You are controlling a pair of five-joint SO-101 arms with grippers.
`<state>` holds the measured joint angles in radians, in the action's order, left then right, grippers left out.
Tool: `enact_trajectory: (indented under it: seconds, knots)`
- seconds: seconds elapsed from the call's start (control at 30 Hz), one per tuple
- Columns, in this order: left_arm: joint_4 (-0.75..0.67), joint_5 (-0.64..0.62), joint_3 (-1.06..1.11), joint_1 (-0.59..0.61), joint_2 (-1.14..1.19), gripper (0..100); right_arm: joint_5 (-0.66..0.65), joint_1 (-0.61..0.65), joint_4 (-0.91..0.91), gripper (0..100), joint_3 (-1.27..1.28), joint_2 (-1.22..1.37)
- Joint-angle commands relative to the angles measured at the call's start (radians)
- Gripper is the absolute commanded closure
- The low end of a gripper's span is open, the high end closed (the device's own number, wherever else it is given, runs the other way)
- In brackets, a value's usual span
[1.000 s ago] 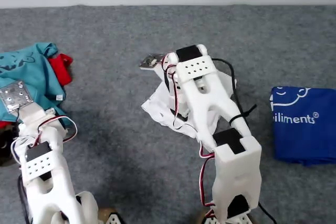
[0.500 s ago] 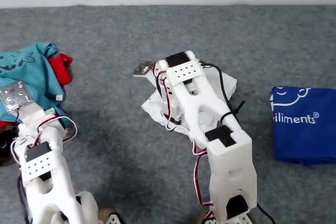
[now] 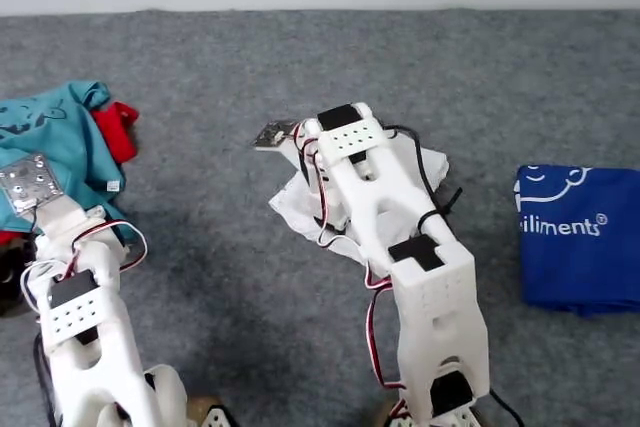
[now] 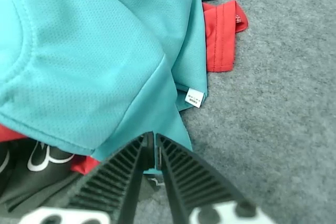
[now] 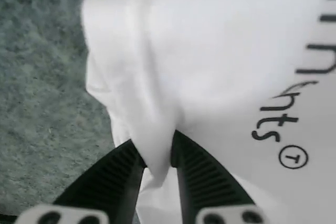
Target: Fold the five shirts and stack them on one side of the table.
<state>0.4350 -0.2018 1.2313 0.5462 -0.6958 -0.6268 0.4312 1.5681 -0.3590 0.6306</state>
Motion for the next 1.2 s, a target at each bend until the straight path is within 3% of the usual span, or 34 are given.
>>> enact_trajectory:
  seconds: [0.0, 0.23, 0.47, 0.53, 0.7, 0.87, 1.0, 1.17]
  knots:
    - [-0.023, 0.012, -0.005, -0.006, -0.034, 98, -0.032, -0.038, 0.039, 98.4, -0.103, -0.028]
    - [-0.023, 0.012, -0.005, -0.006, -0.034, 98, -0.055, 0.015, 0.182, 98.8, -0.265, -0.021]
    - [-0.023, 0.012, -0.005, -0.006, -0.034, 98, -0.054, 0.117, 0.160, 98.5, -0.272, -0.010]
    - [-0.023, 0.012, -0.005, -0.006, -0.034, 98, -0.046, 0.119, 0.165, 94.6, -0.275, 0.012]
    - [-0.023, 0.012, -0.005, -0.006, -0.034, 98, 0.118, 0.096, 0.186, 77.8, -0.278, 0.015]
    - [-0.023, 0.012, -0.005, -0.006, -0.034, 98, 0.084, 0.088, 0.217, 84.6, -0.282, -0.042]
    - [-0.023, 0.012, -0.005, -0.006, -0.034, 98, 0.075, 0.067, 0.228, 98.3, -0.276, -0.073]
    - [-0.023, 0.012, -0.005, -0.006, -0.034, 98, 0.074, 0.041, 0.223, 99.1, -0.276, -0.074]
